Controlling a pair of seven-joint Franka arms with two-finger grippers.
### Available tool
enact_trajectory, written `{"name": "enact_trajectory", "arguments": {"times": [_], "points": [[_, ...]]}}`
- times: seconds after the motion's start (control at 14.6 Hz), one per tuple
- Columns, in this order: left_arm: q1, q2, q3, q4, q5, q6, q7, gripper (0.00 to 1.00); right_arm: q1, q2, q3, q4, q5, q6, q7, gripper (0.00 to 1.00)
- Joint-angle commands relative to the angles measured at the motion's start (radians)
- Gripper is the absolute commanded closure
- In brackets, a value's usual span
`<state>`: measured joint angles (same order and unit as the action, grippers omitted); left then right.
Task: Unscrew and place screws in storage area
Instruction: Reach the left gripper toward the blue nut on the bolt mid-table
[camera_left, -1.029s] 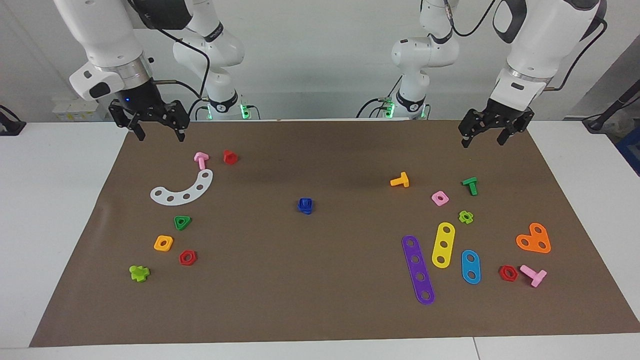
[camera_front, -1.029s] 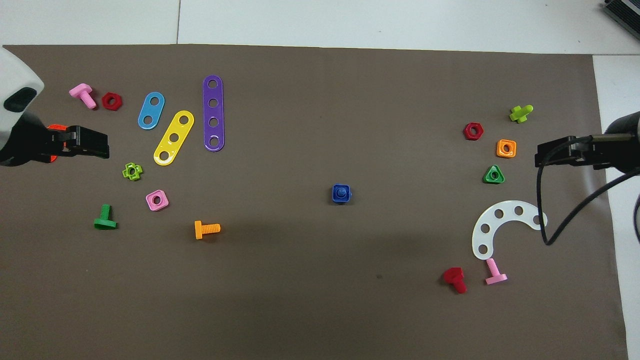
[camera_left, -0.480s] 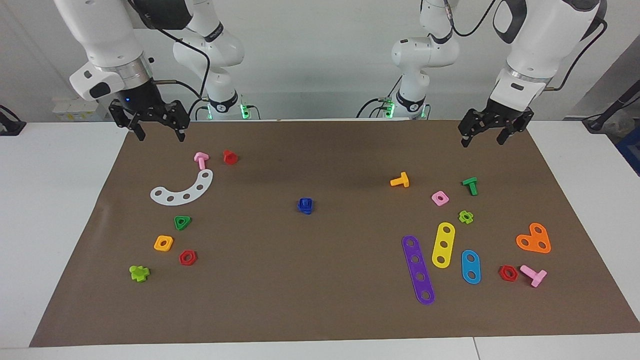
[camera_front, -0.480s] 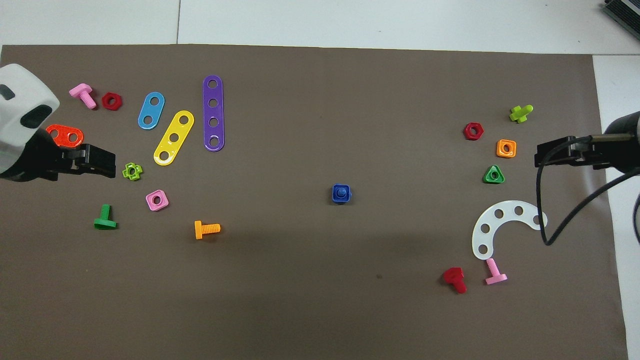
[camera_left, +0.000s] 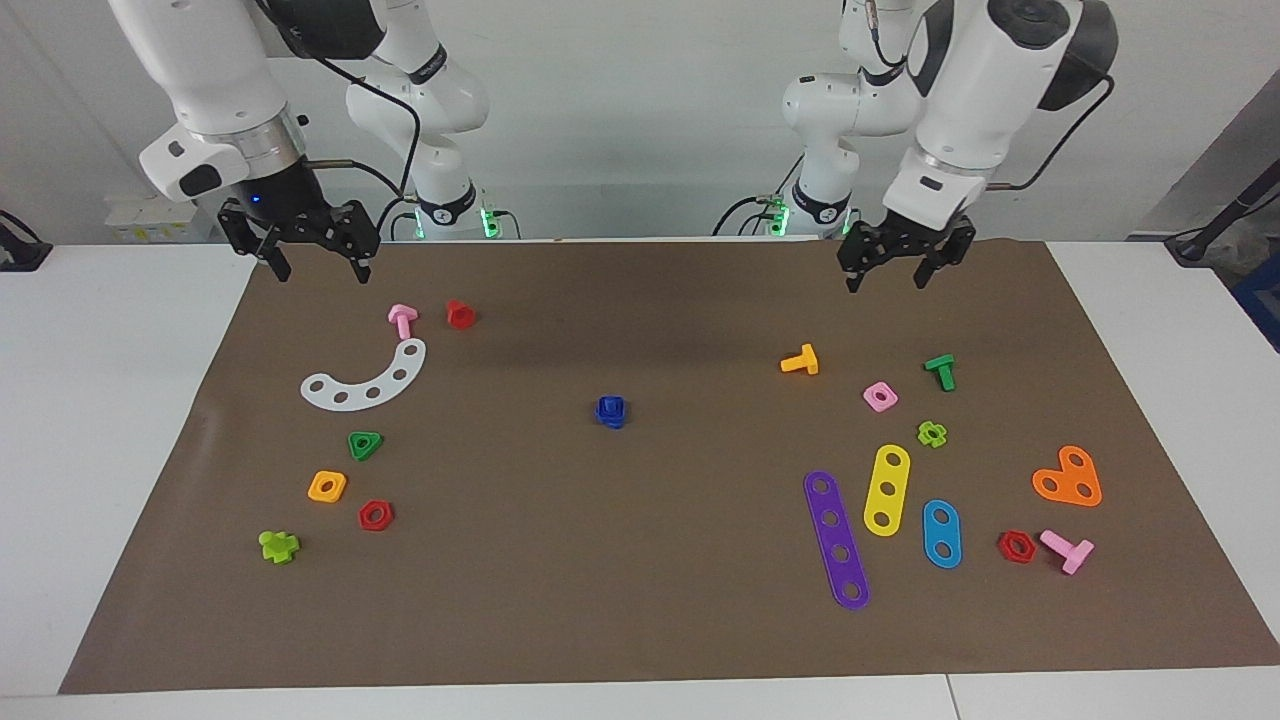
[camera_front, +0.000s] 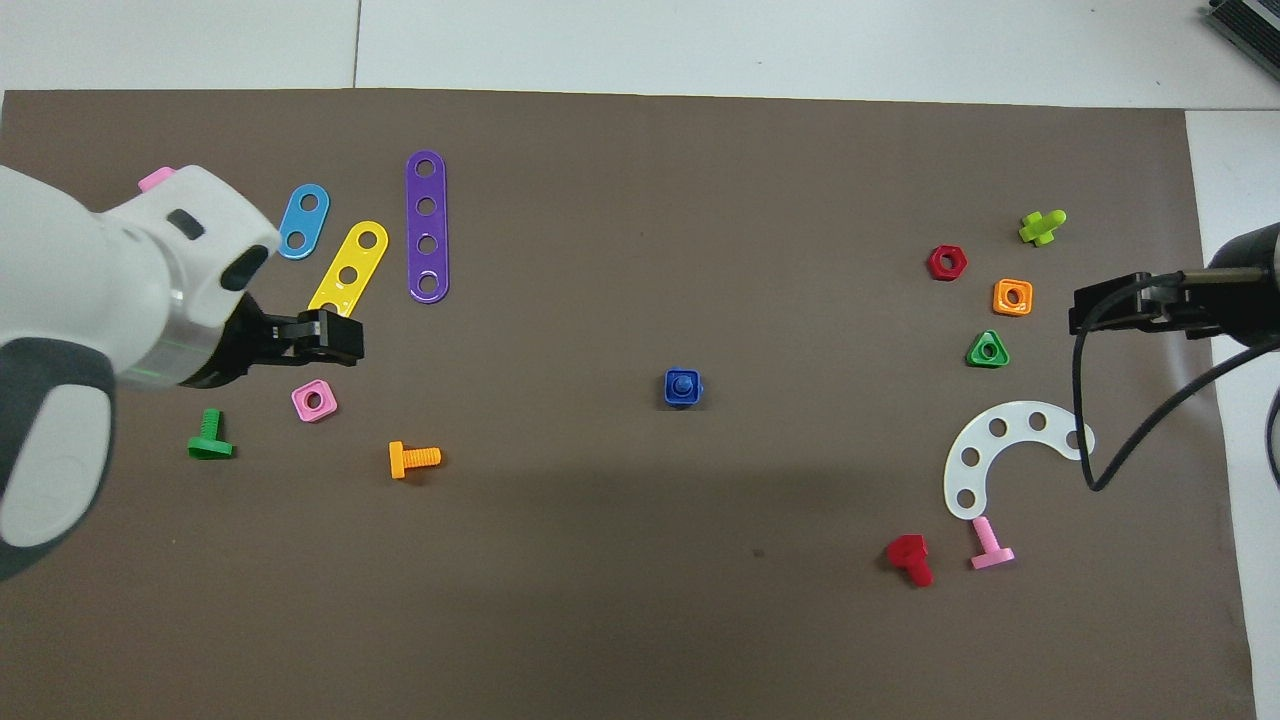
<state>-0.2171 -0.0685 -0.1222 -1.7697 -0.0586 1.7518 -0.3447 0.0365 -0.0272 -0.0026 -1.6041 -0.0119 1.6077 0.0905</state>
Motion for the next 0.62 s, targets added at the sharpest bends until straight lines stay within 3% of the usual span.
{"name": "enact_trajectory", "arguments": {"times": [0.0, 0.41, 0.55], "points": [[-0.077, -0.002, 0.015, -0.039, -0.056, 0.09, -0.04, 0.02, -0.004, 0.001, 0.001, 0.001, 0.003, -0.014, -0.023, 0.0], [-0.277, 0.209, 0.016, 0.028, -0.053, 0.342, -0.189, 0.0, -0.006, 0.001, 0.001, 0.001, 0.001, -0.014, -0.023, 0.0], [-0.304, 0.239, 0.016, 0.033, -0.053, 0.411, -0.194, 0.0, -0.004, 0.0, 0.003, 0.001, 0.003, -0.014, -0.023, 0.0]]}}
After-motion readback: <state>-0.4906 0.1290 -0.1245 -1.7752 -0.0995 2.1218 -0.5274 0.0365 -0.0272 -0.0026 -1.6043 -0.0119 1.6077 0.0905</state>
